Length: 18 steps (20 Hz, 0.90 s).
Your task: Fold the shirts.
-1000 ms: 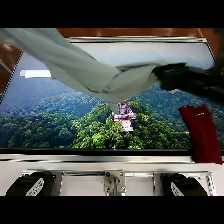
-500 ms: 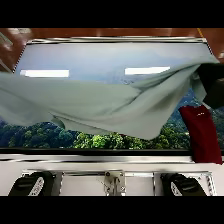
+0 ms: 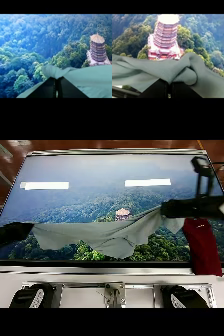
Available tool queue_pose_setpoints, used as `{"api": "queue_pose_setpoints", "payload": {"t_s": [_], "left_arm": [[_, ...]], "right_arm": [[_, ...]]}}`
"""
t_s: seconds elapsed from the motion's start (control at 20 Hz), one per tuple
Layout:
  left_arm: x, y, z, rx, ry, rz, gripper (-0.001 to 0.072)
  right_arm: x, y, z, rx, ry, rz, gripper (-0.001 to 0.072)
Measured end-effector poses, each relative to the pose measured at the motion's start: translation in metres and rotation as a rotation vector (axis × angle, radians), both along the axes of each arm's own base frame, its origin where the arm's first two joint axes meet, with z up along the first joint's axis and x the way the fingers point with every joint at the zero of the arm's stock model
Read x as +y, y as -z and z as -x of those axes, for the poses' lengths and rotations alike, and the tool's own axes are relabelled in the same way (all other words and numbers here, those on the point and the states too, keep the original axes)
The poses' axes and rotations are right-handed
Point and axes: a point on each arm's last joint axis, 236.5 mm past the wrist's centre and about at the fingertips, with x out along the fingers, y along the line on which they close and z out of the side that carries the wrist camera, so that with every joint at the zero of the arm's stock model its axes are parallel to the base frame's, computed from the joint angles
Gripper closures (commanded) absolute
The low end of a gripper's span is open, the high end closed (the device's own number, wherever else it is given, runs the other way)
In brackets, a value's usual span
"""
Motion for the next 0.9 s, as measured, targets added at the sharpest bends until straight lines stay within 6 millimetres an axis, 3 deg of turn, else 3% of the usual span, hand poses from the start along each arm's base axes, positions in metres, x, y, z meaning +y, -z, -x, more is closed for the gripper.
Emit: {"api": "queue_pose_setpoints", "payload": {"t_s": [0.25,0.3,0.35,0.4,0.5,0.6,0.7,0.9], "left_arm": [[-0.012,0.051,-0.017,0.087,-0.021,0.130,0.0672],[-0.013,0.060,-0.018,0.111,-0.025,0.142,0.0672],[-0.014,0.067,-0.021,0.126,-0.030,0.154,0.0672],[-0.014,0.074,-0.023,0.145,-0.034,0.162,0.0672],[-0.014,0.083,-0.026,0.169,-0.041,0.175,0.0672],[-0.013,0.090,-0.030,0.186,-0.050,0.180,0.0672],[-0.013,0.093,-0.033,0.190,-0.056,0.186,0.0672],[-0.012,0.096,-0.037,0.187,-0.058,0.181,0.0672]], "right_arm": [[0.014,0.086,-0.087,0.047,0.106,-0.068,0.0615],[0.017,0.098,-0.102,0.039,0.135,-0.095,0.0448],[0.020,0.108,-0.116,0.028,0.163,-0.127,0.0163],[0.023,0.115,-0.128,0.018,0.188,-0.157,0.0095],[0.028,0.130,-0.139,0.025,0.217,-0.196,0.0095],[0.024,0.135,-0.141,0.027,0.205,-0.188,0.0096],[0.006,0.143,-0.130,0.074,0.179,-0.137,0.0096],[-0.052,0.175,-0.069,0.352,0.179,-0.080,0.0095]]}}
